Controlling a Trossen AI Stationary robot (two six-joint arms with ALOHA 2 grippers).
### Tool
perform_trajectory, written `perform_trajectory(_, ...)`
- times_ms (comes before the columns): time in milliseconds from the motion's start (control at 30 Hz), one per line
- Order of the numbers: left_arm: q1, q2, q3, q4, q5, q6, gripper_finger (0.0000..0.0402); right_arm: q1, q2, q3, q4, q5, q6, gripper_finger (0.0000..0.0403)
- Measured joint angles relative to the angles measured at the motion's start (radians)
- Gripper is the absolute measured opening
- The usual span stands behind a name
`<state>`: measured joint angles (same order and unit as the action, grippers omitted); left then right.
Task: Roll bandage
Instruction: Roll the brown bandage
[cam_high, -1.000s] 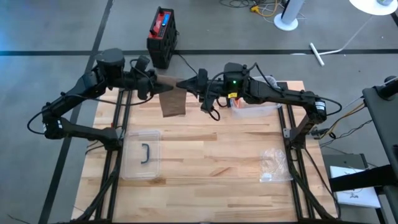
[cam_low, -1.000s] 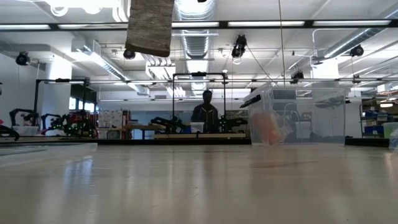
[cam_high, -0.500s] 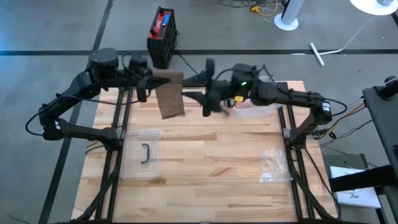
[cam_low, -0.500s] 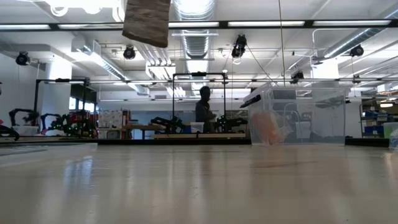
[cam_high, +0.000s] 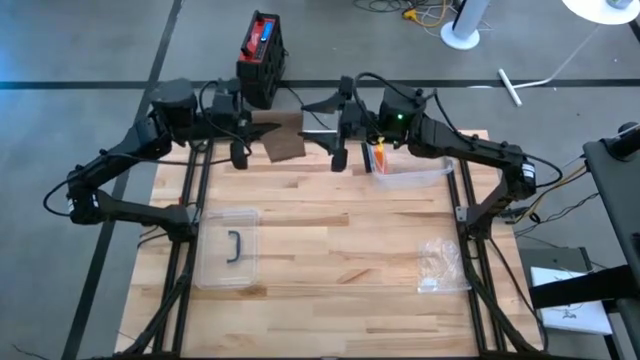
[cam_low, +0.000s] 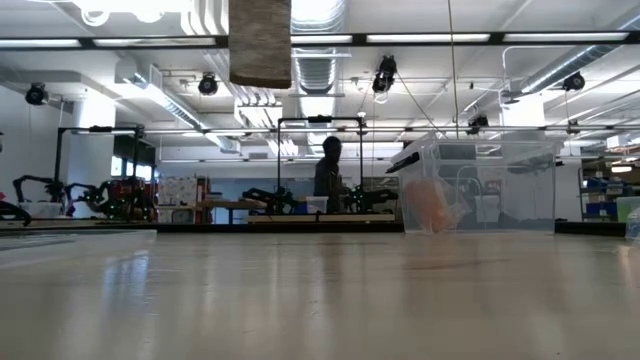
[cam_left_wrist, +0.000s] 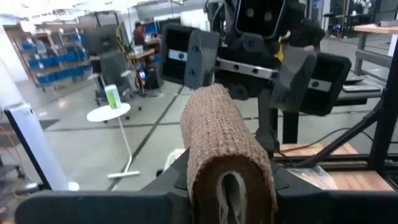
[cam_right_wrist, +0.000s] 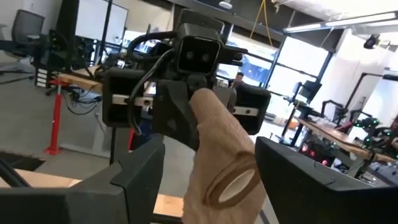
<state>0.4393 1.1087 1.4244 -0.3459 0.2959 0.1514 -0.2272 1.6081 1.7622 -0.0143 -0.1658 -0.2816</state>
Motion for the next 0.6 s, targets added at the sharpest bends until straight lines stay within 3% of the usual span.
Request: perform_trajectory(600, -0.053, 0.002, -0.06, 0.132, 0.051, 0.044, 0.0073, -0.019, 0.007, 0.002, -0.022, -0.011, -0.004, 0.0213)
